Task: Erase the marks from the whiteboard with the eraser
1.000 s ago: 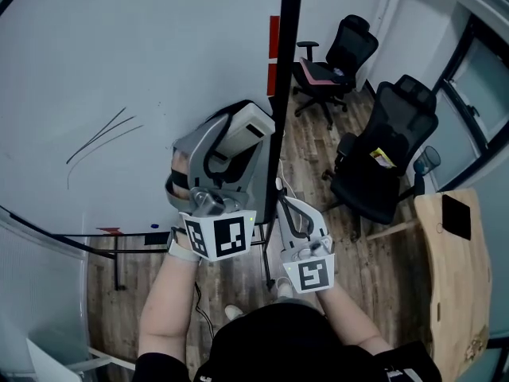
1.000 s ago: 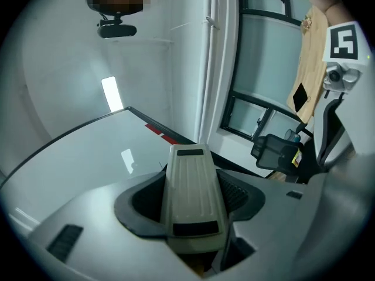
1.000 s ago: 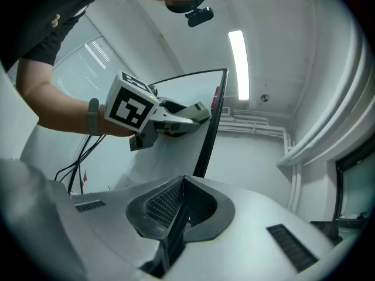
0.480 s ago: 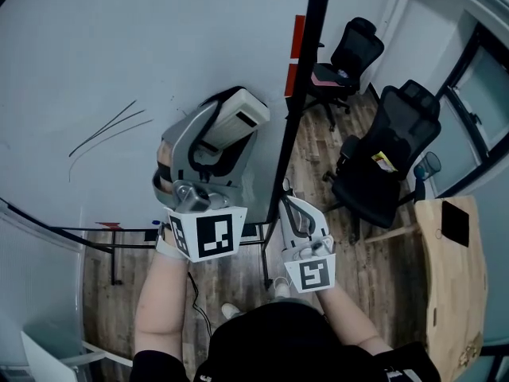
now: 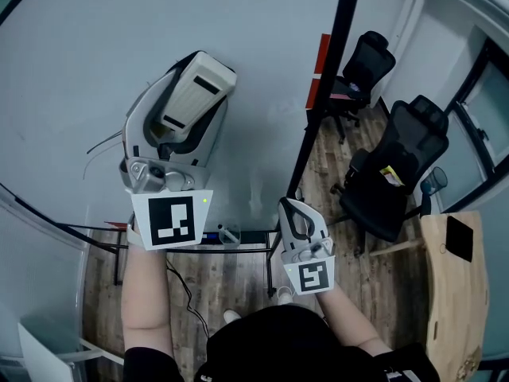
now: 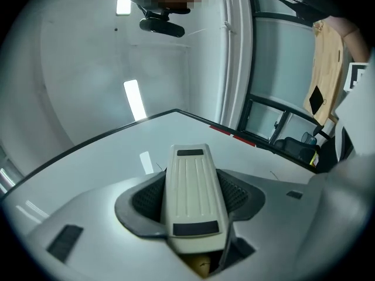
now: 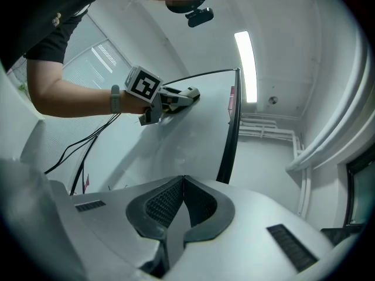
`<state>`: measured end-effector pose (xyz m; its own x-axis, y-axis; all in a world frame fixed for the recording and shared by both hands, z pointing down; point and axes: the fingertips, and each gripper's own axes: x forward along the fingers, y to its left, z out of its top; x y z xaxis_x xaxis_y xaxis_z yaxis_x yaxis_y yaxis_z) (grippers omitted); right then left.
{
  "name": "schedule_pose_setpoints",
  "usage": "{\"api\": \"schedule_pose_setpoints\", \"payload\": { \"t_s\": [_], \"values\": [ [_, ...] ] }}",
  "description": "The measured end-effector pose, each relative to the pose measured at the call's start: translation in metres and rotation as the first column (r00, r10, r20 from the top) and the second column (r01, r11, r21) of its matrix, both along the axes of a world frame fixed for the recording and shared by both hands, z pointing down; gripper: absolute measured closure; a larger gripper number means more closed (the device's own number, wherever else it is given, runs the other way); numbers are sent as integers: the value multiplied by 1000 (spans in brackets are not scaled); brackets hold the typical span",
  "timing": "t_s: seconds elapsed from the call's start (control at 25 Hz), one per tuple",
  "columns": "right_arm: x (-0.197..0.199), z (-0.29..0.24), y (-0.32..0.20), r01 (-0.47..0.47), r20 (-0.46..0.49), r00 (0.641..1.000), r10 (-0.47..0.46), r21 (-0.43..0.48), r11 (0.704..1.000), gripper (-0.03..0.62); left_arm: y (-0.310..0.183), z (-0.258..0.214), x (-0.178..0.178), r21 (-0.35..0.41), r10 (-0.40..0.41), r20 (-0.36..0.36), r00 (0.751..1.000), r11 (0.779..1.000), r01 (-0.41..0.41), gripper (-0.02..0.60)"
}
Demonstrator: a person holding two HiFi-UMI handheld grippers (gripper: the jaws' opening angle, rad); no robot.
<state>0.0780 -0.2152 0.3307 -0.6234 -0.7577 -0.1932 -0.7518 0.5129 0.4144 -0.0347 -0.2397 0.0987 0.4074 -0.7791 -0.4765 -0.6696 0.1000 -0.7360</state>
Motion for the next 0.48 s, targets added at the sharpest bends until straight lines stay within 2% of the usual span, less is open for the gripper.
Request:
{"api": "schedule_pose_setpoints", "payload": {
  "t_s": [0.08,0.2,0.36,0.48],
  "values": [
    [-4,-8,0,14,61,998,-16,20,1000,565,1,-10,-11,9,-7,7,1000,1000,7,314],
    [-7,-2,-3,16,12,1000,-16,10,1000,565,1,-21,-29,9,-26,-17,1000,1000,26,314],
    [-12,1,-5,22,6,1000,-22,-3,1000,565,4,-16,-32,61,-36,-1,999,997,36,314],
    [-15,3,-4,26,10,1000,-26,-11,1000,565,4,-9,-34,63,-36,-5,999,997,37,314]
  ]
}}
